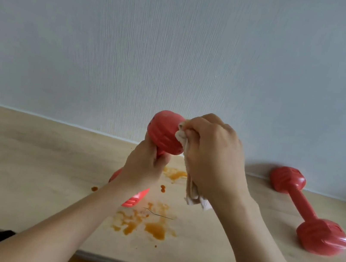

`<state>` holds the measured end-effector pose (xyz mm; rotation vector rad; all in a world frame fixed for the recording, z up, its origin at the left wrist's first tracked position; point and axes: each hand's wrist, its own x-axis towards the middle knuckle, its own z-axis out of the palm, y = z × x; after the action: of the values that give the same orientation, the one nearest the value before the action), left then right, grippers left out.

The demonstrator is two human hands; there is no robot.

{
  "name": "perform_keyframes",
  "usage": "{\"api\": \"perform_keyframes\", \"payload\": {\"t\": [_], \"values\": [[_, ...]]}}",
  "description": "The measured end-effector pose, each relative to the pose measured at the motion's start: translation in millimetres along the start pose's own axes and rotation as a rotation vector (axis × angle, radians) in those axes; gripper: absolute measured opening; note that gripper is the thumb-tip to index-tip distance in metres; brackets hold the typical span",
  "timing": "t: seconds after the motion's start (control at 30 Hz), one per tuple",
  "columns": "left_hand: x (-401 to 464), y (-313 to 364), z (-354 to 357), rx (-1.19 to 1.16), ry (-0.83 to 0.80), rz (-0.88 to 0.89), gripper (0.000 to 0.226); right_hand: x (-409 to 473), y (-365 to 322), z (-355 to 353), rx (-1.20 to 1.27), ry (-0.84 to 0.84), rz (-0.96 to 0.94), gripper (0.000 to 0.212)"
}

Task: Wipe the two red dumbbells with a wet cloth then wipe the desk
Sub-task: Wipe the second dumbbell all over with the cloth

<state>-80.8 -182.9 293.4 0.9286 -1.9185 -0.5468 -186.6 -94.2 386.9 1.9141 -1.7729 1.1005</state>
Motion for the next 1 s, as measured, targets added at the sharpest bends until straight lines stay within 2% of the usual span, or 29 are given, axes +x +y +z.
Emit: {"api": "perform_keyframes", "payload": {"t": [0.07, 0.17, 0.27, 0.37, 0.5, 0.7, 0.8, 0.9, 1.0], "values": [[-1, -1, 1, -0.014, -0.017, 0.009, 0.012, 4, 6, -1, 0.075, -0.005, 0.067, 0.014], [-5, -2, 2, -0.058, -0.049, 0.014, 0.022, 11, 25, -1, 0.187, -0.08, 0.242, 0.015], [-6, -4, 3, -0.047, -0.065, 0.064, 0.019, 14, 35, 0, 0.271, -0.113, 0.343, 0.016], [-5, -4, 3, -0.004, -0.062, 0.051, 0.018, 6, 31, -2, 0.28, -0.08, 0.332, 0.014], [-4, -2, 2, -0.026, -0.059, 0.065, 0.015, -13, 9, -8, 0.239, 0.029, 0.182, 0.015], [-13, 4, 2, 0.036, -0.086, 0.059, 0.016, -6, 31, -4, 0.333, -0.046, 0.365, 0.014], [-13, 12, 1, -0.016, -0.111, 0.04, 0.03, -6, 40, -1, 0.371, -0.064, 0.409, 0.015], [-9, 16, -2, -0.117, -0.154, -0.012, 0.017, -13, 41, 0, 0.339, 0.014, 0.348, 0.012], [-5, 15, -4, -0.153, -0.138, -0.039, 0.041, -28, 28, 1, 0.288, 0.146, 0.093, 0.01]]}}
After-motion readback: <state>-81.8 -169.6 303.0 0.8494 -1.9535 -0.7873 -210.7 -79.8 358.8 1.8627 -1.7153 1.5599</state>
